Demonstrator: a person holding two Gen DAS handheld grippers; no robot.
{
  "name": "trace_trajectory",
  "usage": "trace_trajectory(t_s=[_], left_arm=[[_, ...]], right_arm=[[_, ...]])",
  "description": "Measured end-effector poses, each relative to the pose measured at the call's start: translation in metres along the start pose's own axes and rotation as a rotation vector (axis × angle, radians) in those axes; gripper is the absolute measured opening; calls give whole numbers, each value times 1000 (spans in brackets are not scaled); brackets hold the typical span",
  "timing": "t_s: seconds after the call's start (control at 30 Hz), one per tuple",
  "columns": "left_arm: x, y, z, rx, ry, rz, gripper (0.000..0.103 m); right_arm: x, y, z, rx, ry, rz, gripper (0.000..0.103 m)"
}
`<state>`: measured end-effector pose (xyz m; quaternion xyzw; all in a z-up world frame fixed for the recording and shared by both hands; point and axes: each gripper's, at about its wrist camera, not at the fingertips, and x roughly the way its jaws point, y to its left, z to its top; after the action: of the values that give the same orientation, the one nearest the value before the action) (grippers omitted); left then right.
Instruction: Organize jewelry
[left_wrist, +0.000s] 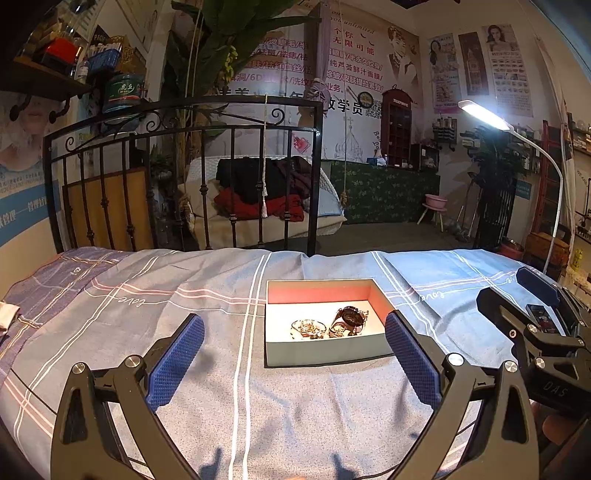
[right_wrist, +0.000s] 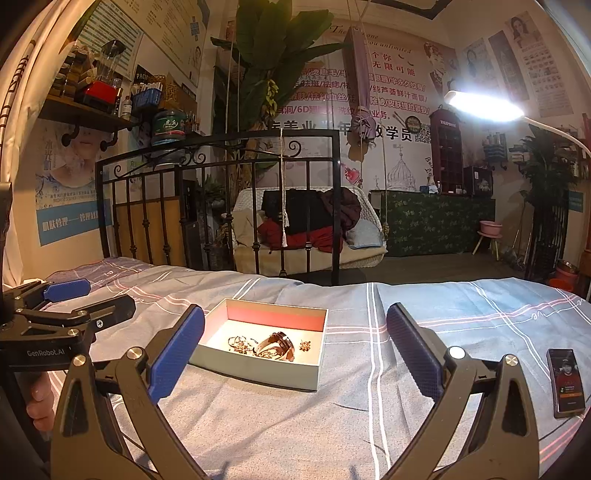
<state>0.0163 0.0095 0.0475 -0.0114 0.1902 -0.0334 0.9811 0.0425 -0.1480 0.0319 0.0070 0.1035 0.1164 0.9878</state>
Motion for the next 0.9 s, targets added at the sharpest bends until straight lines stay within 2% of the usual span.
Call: trace_trajectory(t_s=[0.63,0.73,0.9], left_arm=[[-2,-4,-2,4,8,2,97],[-4,-5,-3,8,-5,41,97],[-5,-6,-4,21,0,43,97]], right_arm=[[-2,1,0,-1,1,6,97],[-2,1,0,-1,1,6,97],[-3,1,0,-1,1,6,97]])
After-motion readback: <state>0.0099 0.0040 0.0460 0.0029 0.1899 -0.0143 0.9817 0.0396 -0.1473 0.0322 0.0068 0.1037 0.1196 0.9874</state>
